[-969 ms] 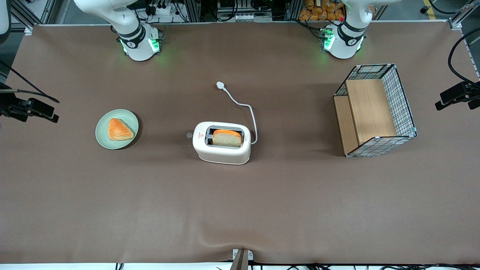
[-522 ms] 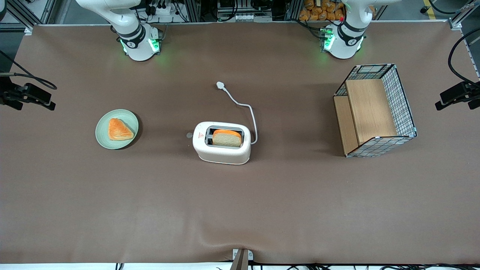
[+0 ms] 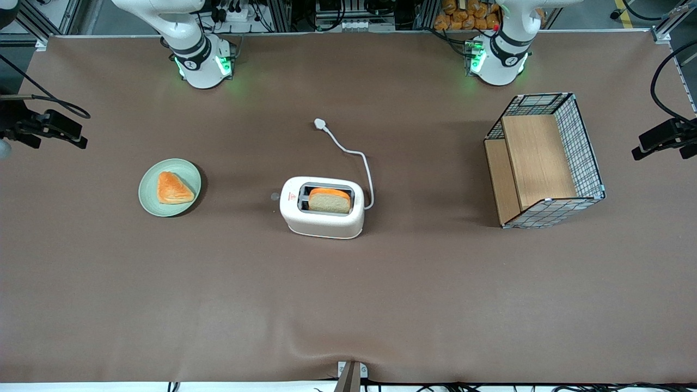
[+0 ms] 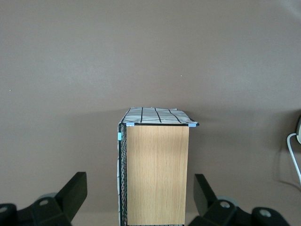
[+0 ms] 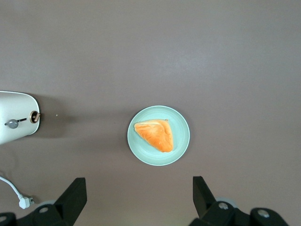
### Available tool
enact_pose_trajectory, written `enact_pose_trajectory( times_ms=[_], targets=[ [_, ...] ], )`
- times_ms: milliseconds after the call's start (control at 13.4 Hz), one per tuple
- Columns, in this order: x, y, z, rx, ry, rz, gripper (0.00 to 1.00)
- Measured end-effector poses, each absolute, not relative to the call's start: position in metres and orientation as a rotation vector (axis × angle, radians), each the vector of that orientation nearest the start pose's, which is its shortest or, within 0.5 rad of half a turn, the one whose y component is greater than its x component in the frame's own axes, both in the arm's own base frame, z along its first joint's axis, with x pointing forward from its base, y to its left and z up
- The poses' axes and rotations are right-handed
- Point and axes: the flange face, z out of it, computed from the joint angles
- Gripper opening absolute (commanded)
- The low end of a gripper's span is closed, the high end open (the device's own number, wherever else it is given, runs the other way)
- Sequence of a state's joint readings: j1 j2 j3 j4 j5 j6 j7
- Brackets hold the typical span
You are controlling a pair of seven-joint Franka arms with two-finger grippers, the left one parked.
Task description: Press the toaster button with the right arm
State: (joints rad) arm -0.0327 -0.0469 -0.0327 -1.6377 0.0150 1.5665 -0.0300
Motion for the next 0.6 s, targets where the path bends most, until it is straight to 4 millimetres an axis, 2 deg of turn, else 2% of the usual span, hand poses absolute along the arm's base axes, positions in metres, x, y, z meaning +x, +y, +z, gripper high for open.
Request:
enact_pose_trajectory(
  times_ms=[596],
  targets=[
    [0.5342, -0.0411, 0.6189, -3.121, 0.089, 0.067, 1.00]
  ],
)
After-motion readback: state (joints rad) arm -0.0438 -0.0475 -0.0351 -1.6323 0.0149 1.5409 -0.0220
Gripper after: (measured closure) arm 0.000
